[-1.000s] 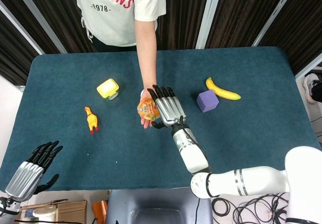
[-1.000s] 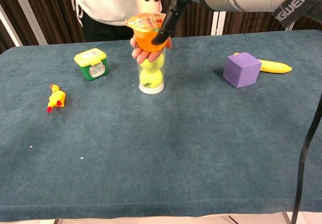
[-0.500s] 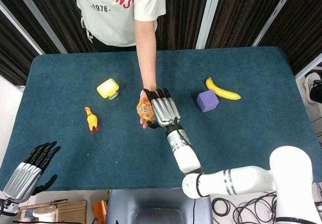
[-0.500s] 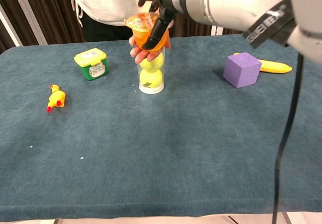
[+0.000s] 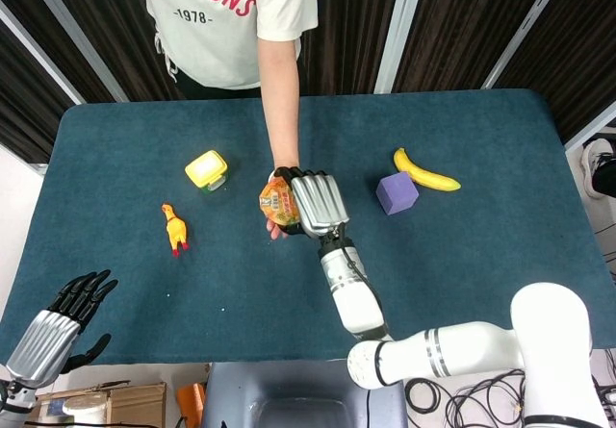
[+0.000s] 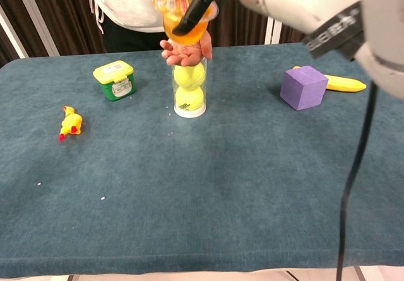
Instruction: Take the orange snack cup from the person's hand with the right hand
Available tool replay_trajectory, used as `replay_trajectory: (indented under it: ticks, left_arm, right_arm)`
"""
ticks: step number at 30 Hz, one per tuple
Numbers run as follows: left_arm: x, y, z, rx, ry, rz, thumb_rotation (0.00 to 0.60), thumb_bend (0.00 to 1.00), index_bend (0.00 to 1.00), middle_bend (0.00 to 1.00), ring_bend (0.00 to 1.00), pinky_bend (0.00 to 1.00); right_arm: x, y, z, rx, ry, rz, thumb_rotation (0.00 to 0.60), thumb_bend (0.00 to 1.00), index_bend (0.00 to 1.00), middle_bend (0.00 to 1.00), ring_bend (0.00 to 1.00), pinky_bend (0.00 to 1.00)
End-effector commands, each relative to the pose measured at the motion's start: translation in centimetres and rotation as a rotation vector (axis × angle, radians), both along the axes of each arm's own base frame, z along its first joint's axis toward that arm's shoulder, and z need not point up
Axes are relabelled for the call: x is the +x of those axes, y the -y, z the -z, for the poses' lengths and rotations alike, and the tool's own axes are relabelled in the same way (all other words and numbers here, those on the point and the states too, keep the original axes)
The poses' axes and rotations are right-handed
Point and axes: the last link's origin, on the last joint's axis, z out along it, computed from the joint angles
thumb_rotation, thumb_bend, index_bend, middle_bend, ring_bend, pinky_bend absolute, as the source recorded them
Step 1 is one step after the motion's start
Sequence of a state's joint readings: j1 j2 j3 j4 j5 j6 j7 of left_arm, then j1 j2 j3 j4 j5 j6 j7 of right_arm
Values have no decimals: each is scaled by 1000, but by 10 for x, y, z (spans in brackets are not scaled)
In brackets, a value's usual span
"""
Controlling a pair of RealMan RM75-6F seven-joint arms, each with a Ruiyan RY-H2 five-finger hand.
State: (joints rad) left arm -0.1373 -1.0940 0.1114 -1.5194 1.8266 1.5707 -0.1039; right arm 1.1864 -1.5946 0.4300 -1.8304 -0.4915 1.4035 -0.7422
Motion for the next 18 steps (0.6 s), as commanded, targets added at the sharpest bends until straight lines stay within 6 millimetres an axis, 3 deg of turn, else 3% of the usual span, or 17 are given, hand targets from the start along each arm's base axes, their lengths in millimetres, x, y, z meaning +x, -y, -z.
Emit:
replay_trajectory:
  ticks: [1, 6, 8, 9, 12, 14, 18]
  left_arm:
    - [0, 1, 0, 0, 1, 0, 600, 363, 0, 0, 0, 117]
    - [1, 2, -1, 2, 4, 5, 600, 362, 0, 0, 0, 117]
    - [1, 3, -2, 6, 5, 6, 600, 362, 0, 0, 0, 116]
    - [1, 3, -2, 7, 6, 6, 600, 362, 0, 0, 0, 116]
    - [1, 4, -2, 10, 9, 8, 600, 362, 0, 0, 0, 116]
    - [1, 3, -2, 10, 9, 11, 600, 362, 0, 0, 0, 116]
    - [2, 5, -3, 13, 8, 12, 600, 362, 0, 0, 0, 117]
  right_arm:
    - [-18, -17, -34, -53, 25, -35, 600, 158, 600, 537, 391, 421]
    - [-68, -51, -72, -71, -15, -32, 600, 158, 572, 537, 391, 443]
    - [-106, -69, -79, -52, -57, 6, 600, 158, 561, 537, 391, 445]
    - [-115, -72, -79, -45, -70, 18, 600, 158, 557, 537, 391, 446]
    - [-165, -84, -66, 8, -131, 73, 600, 158, 540, 537, 391, 441]
    - [-188, -85, -51, 41, -166, 94, 600, 158, 503, 537, 391, 427]
    - [-215, -78, -18, 98, -175, 123, 600, 158, 426, 516, 389, 408]
